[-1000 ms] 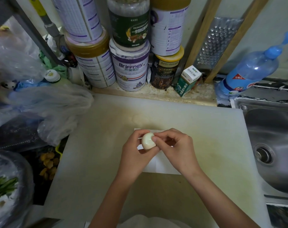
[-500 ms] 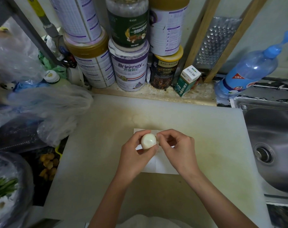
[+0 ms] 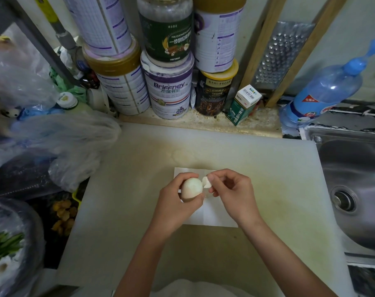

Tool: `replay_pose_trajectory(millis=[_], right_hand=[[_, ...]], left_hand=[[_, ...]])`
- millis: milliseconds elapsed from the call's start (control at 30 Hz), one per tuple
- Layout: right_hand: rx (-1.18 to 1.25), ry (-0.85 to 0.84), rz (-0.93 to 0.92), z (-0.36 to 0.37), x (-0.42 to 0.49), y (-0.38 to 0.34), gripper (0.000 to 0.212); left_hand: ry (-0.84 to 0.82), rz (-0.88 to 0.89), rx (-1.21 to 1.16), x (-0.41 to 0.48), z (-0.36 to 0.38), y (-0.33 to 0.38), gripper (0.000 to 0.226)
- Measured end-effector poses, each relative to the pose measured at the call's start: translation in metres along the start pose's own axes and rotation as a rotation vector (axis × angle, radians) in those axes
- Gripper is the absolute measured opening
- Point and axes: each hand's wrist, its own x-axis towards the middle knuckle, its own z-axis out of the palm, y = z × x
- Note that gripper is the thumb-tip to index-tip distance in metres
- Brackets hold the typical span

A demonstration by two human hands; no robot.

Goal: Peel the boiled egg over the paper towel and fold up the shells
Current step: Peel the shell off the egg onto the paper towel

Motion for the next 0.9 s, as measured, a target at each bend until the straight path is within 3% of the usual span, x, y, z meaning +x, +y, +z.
replay_pose_trajectory(millis=[367, 567, 700, 767, 900], right_hand=[[-0.251, 0.028, 0.075, 0.003, 0.014, 0.039, 0.012], [-0.365, -0.022, -0.019, 0.006, 0.009, 0.038, 0.018], [-0.128, -0.168, 0.015, 0.005, 0.005, 0.019, 0.010], [-0.132, -0.245, 0.002, 0.007, 0.004, 0.014, 0.013], [-0.118, -0.206, -0.010, 0.009, 0.003, 0.011, 0.011]], left_hand=[[-0.042, -0.171, -0.219, 0.001, -0.010, -0.018, 0.037], [-0.028, -0.264, -0.388, -0.002, -0.009, -0.030, 0.044], [-0.053, -0.310, -0.591, -0.001, -0.010, -0.028, 0.043], [-0.087, -0.294, -0.640, 0.000, -0.010, -0.026, 0.043], [-0.102, -0.270, -0.598, 0.001, -0.011, -0.023, 0.041]])
